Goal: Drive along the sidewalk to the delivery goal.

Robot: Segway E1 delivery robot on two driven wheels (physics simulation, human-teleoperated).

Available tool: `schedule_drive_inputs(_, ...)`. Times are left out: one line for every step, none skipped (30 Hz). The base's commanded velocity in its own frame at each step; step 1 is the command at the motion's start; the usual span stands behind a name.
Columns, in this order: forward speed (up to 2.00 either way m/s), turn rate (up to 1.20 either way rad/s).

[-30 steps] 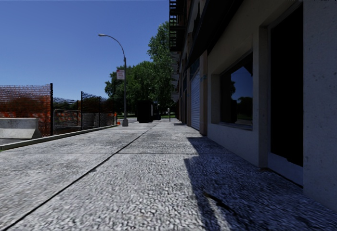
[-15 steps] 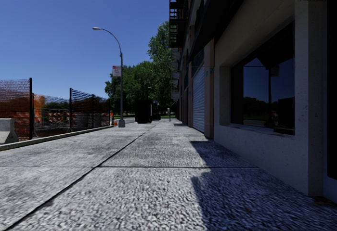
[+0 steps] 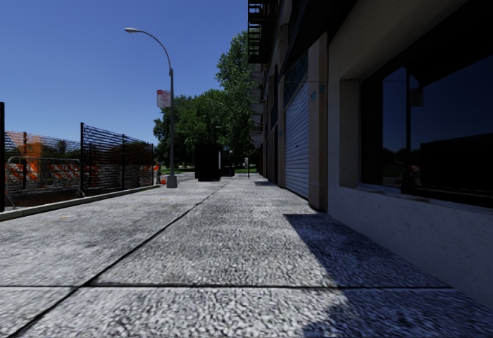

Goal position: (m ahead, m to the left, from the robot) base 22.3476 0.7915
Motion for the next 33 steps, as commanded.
schedule_drive_inputs(2.00, 0.00)
schedule_drive_inputs(2.00, 0.00)
schedule_drive_inputs(2.00, 0.00)
schedule_drive_inputs(2.00, 0.00)
schedule_drive_inputs(2.00, 0.00)
schedule_drive_inputs(2.00, 0.00)
schedule_drive_inputs(2.00, 0.00)
schedule_drive_inputs(2.00, 0.00)
schedule_drive_inputs(2.00, 0.00)
schedule_drive_inputs(2.00, 0.00)
schedule_drive_inputs(2.00, 0.00)
schedule_drive_inputs(2.00, 0.00)
schedule_drive_inputs(2.00, 0.00)
schedule_drive_inputs(2.00, 0.00)
schedule_drive_inputs(2.00, 0.00)
schedule_drive_inputs(2.00, 0.00)
schedule_drive_inputs(2.00, 0.00)
schedule_drive_inputs(2.00, 0.00)
schedule_drive_inputs(2.00, 0.00)
schedule_drive_inputs(2.00, 0.00)
schedule_drive_inputs(2.00, 0.00)
schedule_drive_inputs(2.00, 0.00)
schedule_drive_inputs(2.00, 0.00)
schedule_drive_inputs(2.00, 0.00)
schedule_drive_inputs(2.00, 0.00)
schedule_drive_inputs(2.00, 0.00)
schedule_drive_inputs(2.00, 0.00)
schedule_drive_inputs(2.00, 0.00)
schedule_drive_inputs(2.00, 0.00)
schedule_drive_inputs(2.00, 0.00)
schedule_drive_inputs(2.00, 0.00)
schedule_drive_inputs(2.00, 0.00)
schedule_drive_inputs(2.00, 0.00)
